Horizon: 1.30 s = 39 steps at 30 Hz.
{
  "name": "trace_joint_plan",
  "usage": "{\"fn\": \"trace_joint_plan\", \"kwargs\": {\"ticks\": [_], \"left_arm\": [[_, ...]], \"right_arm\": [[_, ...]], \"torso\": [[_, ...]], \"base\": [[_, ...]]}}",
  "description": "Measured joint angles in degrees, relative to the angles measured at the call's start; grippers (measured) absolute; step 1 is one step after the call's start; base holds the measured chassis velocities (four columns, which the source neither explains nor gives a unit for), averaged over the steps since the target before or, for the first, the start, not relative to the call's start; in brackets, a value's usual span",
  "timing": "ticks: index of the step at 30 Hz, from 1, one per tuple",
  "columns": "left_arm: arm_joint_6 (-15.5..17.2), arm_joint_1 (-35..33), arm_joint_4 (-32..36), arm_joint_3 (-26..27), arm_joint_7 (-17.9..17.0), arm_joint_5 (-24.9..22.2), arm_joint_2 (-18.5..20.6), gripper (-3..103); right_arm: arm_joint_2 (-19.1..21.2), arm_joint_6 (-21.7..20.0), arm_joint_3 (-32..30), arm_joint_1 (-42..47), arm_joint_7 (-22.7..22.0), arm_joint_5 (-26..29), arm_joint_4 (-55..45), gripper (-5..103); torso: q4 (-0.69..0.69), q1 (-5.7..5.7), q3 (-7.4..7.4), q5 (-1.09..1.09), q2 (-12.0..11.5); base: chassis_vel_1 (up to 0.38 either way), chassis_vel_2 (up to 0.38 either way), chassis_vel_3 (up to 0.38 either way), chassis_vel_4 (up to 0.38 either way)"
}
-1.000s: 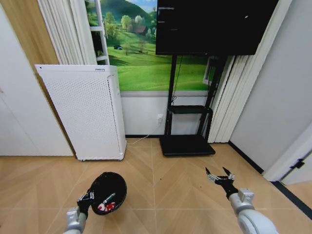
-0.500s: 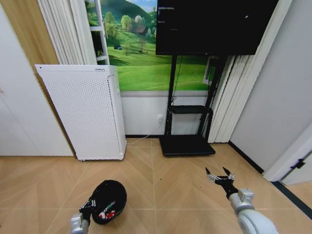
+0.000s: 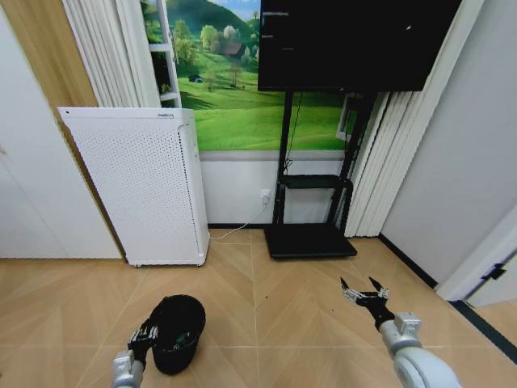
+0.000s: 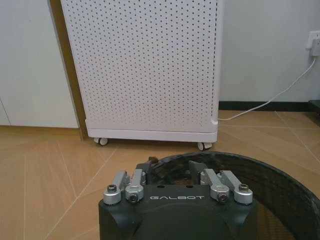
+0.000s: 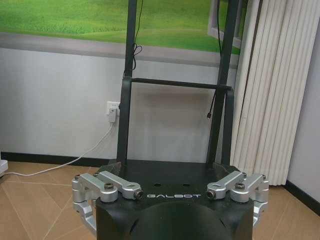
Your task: Pick up the trash bin and place the garbage on the floor into it.
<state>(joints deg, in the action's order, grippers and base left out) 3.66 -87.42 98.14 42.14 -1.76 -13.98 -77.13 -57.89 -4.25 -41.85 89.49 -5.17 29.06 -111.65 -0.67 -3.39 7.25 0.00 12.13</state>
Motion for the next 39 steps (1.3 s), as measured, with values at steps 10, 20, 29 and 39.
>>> {"fn": "trace_joint_plan", "kwargs": {"ticks": [10, 20, 29, 39], "left_arm": [[-0.8, 1.0, 6.3, 1.9, 0.4, 0.3, 1.9, 84], [-5.6, 7.7, 10.6, 0.9, 2.9, -3.5, 6.0, 100], [-5.1, 11.2, 9.3, -1.7, 2.8, -5.1, 5.4, 100], [-5.1, 11.0, 9.4, -2.1, 2.8, -4.3, 4.6, 100]], "right_arm": [[0.0, 0.0, 0.0, 0.0, 0.0, 0.0, 0.0, 100], [0.0, 0.0, 0.0, 0.0, 0.0, 0.0, 0.0, 100], [0.0, 0.0, 0.0, 0.0, 0.0, 0.0, 0.0, 100], [0.0, 0.0, 0.0, 0.0, 0.0, 0.0, 0.0, 100]], "torso": [[0.0, 0.0, 0.0, 0.0, 0.0], [0.0, 0.0, 0.0, 0.0, 0.0], [0.0, 0.0, 0.01, -0.01, 0.0], [0.0, 0.0, 0.0, 0.0, 0.0]], "base": [[0.0, 0.0, 0.0, 0.0], [0.0, 0.0, 0.0, 0.0], [0.0, 0.0, 0.0, 0.0], [0.0, 0.0, 0.0, 0.0]]}}
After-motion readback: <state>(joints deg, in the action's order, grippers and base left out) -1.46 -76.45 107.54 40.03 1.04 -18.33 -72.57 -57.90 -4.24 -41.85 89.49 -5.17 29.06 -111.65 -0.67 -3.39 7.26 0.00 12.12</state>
